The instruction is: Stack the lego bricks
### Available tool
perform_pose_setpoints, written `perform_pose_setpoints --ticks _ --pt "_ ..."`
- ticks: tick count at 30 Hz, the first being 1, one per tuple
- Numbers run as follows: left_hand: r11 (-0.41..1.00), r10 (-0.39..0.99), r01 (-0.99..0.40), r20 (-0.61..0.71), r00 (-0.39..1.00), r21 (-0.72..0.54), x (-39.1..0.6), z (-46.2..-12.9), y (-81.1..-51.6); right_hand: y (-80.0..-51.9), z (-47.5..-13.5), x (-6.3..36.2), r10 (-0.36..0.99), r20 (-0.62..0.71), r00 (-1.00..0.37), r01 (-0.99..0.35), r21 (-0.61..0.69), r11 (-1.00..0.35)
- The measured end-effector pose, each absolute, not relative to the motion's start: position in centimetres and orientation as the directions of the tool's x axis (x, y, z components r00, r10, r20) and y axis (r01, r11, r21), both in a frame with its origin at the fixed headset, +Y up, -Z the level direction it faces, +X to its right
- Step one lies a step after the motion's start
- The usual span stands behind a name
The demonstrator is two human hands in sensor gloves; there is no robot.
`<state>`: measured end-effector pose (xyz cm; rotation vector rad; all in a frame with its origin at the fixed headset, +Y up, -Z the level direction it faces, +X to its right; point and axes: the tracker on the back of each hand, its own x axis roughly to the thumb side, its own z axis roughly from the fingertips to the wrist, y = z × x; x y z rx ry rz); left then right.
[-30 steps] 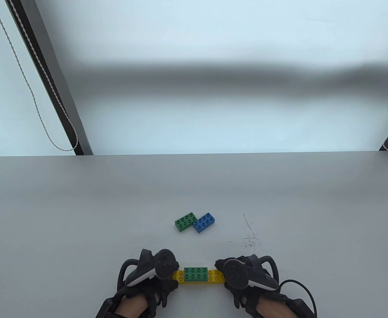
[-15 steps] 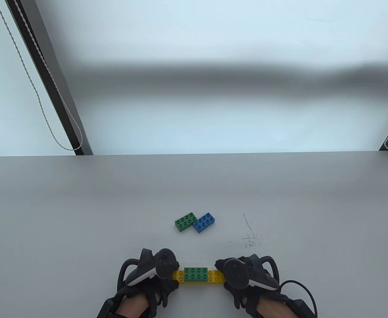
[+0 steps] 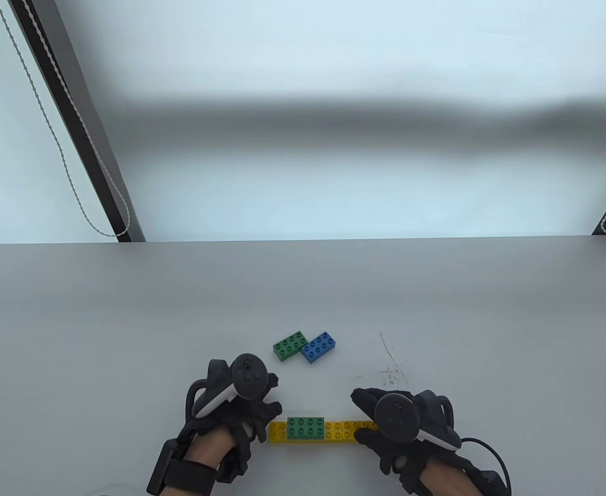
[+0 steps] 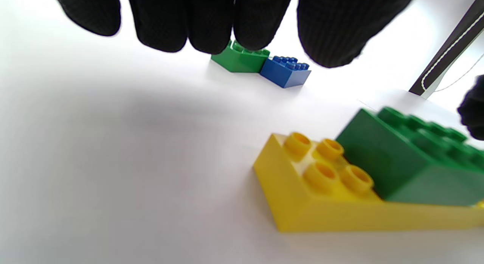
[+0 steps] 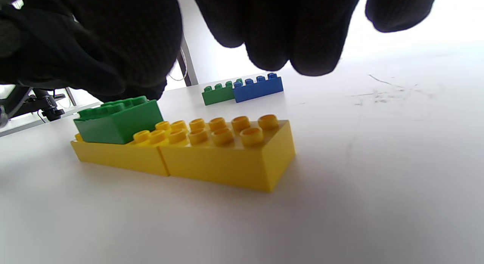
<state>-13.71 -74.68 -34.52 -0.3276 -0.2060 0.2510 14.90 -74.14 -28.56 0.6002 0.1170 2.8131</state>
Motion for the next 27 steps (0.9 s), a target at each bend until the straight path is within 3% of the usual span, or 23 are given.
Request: perform_pose_setpoints --ticks 7,14,20,27 --pt "0.959 0.124 -0.081 0.144 0.982 -0.273 -11.9 -38.4 -73.9 -74.1 -28.8 15.7 0.271 0.384 -0.882 -0.255 0.092 -0.962" --pt "0.95 0.101 -0.082 0.048 0.994 -0.301 -11.8 -41.6 -75.8 -74.0 -28.9 16.0 0.262 0.38 -0.887 -0.248 0.088 -0.965" --pt "0.937 0.118 -0.112 -0.002 0.993 -0.33 -11.9 -42.7 -77.6 -73.9 -29.0 16.4 0.259 0.376 -0.89 -0.245 0.087 -0.966" --pt "0.95 0.051 -0.05 -0.005 0.999 -0.309 -11.3 -42.9 -78.3 -73.9 -29.2 17.0 0.264 0.363 -0.894 -0.246 0.096 -0.965"
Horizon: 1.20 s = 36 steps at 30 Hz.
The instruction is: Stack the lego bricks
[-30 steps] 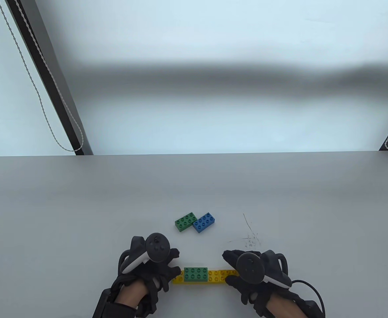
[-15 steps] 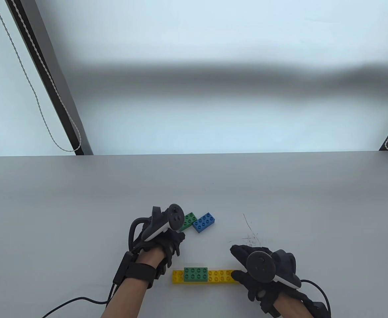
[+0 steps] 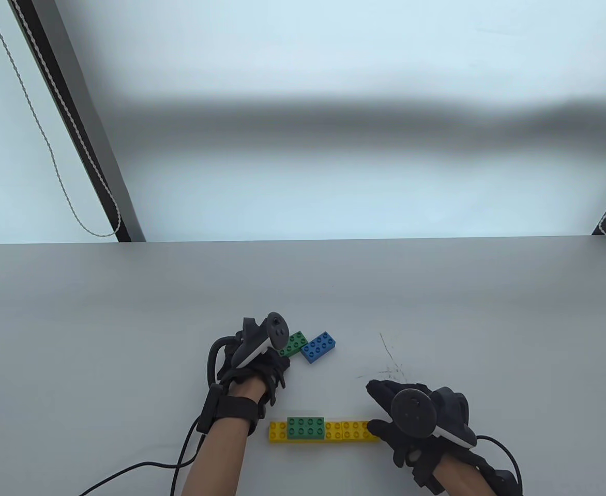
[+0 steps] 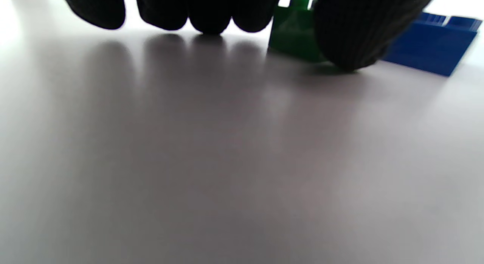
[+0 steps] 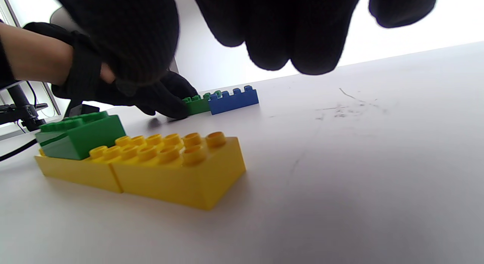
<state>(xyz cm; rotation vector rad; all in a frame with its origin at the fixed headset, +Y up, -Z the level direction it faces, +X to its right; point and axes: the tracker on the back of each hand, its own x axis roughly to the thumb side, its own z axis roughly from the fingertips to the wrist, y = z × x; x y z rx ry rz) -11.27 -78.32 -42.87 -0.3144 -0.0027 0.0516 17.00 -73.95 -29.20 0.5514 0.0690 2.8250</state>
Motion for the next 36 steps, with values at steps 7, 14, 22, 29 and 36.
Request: perform_pose_setpoints --ticks 7,14,22,29,36 --pt "0.958 0.055 -0.052 0.001 0.998 -0.283 -11.1 -42.9 -78.4 -74.1 -29.2 16.9 0.262 0.365 -0.893 -0.238 0.111 -0.965" --pt "0.959 0.067 -0.065 0.0 0.998 -0.274 -11.2 -42.7 -78.3 -74.2 -29.1 16.9 0.262 0.363 -0.894 -0.236 0.115 -0.965" --pt "0.972 0.093 -0.084 0.032 0.995 -0.218 -11.5 -41.3 -76.8 -74.3 -29.0 16.6 0.262 0.372 -0.89 -0.238 0.11 -0.965" --pt "0.982 0.149 -0.135 0.099 0.984 -0.132 -11.6 -38.9 -74.1 -73.7 -28.6 16.4 0.283 0.382 -0.88 -0.279 0.067 -0.958" --pt "0.977 0.205 -0.194 0.149 0.967 -0.084 -11.8 -36.4 -72.8 -73.0 -28.1 15.9 0.293 0.414 -0.862 -0.316 0.014 -0.949"
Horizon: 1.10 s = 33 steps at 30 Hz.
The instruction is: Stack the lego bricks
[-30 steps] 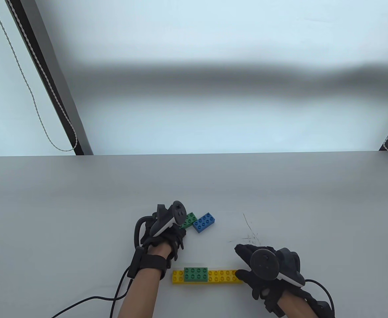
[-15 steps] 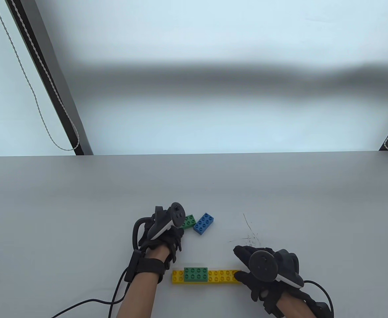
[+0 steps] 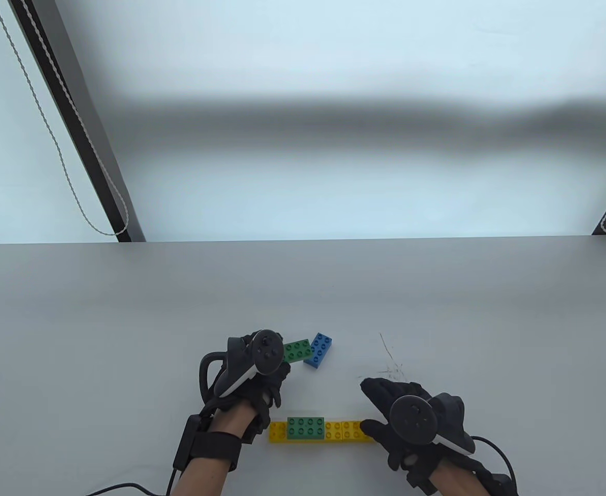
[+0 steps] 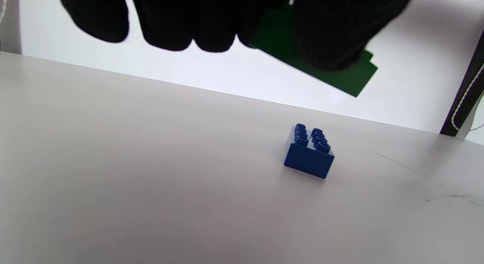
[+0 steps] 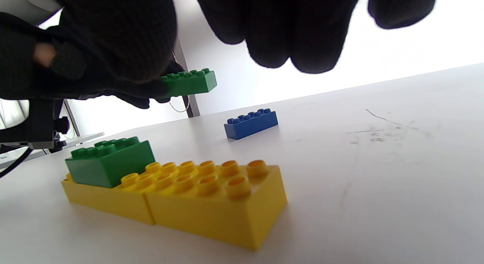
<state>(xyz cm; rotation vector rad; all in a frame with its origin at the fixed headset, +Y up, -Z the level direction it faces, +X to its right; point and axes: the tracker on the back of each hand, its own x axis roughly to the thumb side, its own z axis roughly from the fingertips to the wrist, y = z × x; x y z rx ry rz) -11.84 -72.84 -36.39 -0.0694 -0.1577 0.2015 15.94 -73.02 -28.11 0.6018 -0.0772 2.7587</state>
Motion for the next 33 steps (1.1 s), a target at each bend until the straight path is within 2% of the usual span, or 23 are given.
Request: perform_pose_setpoints --ticks 7,14,19,33 --pt "0.97 0.243 -0.24 0.223 0.944 -0.043 -11.3 -33.4 -72.4 -72.0 -27.1 15.0 0.284 0.476 -0.832 -0.371 -0.097 -0.923" --pt "0.982 0.162 -0.187 0.353 0.922 0.038 -10.0 -30.2 -70.9 -71.0 -25.9 13.9 0.27 0.531 -0.804 -0.421 -0.187 -0.888" --pt "0.972 0.181 -0.226 0.405 0.896 0.066 -9.0 -28.1 -70.6 -70.9 -25.1 12.9 0.225 0.565 -0.794 -0.408 -0.221 -0.886" --pt "0.974 0.162 -0.218 0.491 0.856 0.059 -7.4 -26.2 -71.4 -71.7 -24.5 10.5 0.129 0.604 -0.786 -0.343 -0.253 -0.905"
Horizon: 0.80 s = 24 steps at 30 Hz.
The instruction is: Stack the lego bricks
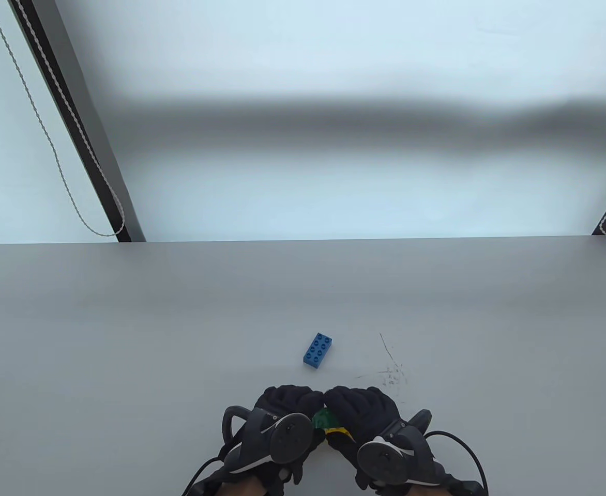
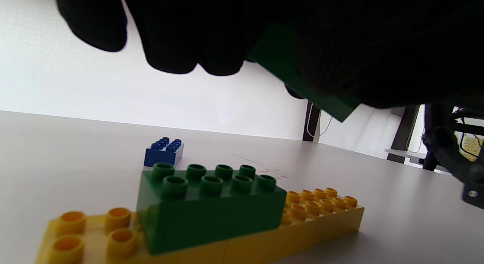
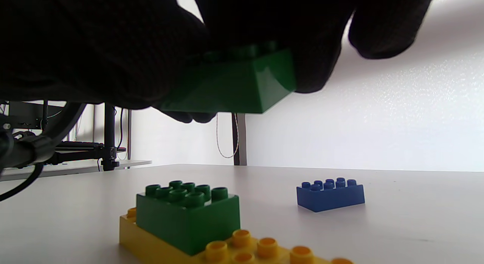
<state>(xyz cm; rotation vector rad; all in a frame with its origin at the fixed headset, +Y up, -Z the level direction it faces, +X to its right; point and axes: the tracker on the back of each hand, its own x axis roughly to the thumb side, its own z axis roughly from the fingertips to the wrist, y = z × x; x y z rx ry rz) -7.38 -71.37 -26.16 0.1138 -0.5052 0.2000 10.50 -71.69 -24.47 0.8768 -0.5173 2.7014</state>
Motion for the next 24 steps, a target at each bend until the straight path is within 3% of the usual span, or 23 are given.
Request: perform_pose_setpoints --ticks 12,24 --pt "0.971 0.185 -0.235 0.497 0.848 0.04 -7.5 -26.1 -71.5 -71.5 -24.3 10.1 0.037 0.628 -0.778 -0.284 -0.298 -0.912" --pt "0.98 0.19 -0.195 0.478 0.858 -0.041 -8.7 -26.9 -72.6 -72.6 -25.7 11.3 0.113 0.609 -0.785 -0.278 -0.184 -0.943"
